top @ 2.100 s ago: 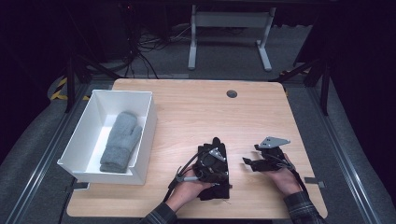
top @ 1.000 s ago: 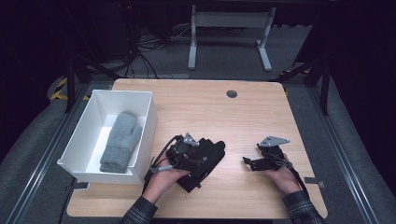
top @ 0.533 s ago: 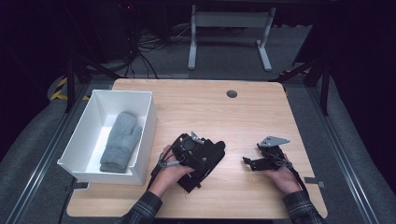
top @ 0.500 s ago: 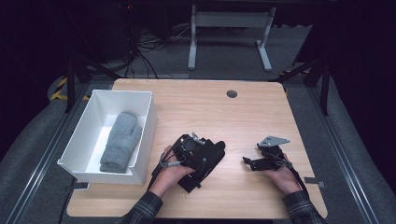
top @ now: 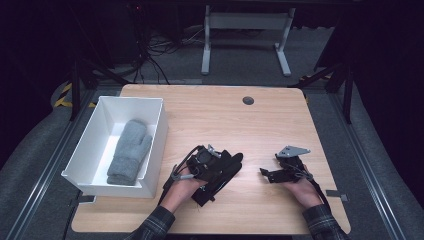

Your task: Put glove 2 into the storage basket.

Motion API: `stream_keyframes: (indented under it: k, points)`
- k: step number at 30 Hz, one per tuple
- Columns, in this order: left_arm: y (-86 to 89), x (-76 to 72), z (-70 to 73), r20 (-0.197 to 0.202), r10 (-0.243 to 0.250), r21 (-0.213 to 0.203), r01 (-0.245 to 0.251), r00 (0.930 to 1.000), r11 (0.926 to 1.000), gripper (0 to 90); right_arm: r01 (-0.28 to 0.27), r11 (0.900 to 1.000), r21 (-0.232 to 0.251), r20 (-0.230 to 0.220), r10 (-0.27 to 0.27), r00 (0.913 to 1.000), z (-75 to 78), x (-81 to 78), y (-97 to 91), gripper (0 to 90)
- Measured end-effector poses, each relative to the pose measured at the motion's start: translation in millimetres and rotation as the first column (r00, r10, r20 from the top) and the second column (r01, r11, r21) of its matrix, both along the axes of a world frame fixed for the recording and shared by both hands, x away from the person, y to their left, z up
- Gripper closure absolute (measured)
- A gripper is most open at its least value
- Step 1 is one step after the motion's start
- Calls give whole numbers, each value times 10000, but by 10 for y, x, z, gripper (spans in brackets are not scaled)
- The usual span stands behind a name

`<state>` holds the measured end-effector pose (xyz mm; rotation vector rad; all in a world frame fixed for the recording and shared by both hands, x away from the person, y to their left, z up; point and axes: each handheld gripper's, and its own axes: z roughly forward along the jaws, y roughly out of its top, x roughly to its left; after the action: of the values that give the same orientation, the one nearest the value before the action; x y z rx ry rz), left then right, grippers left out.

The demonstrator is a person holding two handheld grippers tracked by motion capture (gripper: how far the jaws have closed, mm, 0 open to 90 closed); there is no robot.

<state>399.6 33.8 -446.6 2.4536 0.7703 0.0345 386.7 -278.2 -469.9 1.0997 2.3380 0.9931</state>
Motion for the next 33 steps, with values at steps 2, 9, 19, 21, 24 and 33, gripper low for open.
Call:
stream_keyframes:
  k: [2,9,19,21,24,33]
  points:
    - [-5,-11,19,-13,-22,9,22,10000,10000,648,2,10000,1,2,-2,10000,0,1,0,129]
    - [28,-56,176,-240,-6,-516,-6,9997,9987,669,8,10000,-4,4,-8,10000,0,1,0,128]
    - [127,-128,756,244,239,-1019,-213,9994,9946,668,26,10000,-5,4,-26,10000,0,2,1,128]
    - [146,-129,816,278,271,-1064,-240,9992,9940,668,29,10000,-6,3,-29,10000,0,2,1,128]
    - [215,-121,985,517,396,-970,-344,9979,9947,667,32,10000,-9,5,-32,10000,0,3,1,127]
    - [492,-69,1383,755,755,-1125,-668,9943,9914,668,47,10000,-9,5,-47,10000,0,4,2,126]
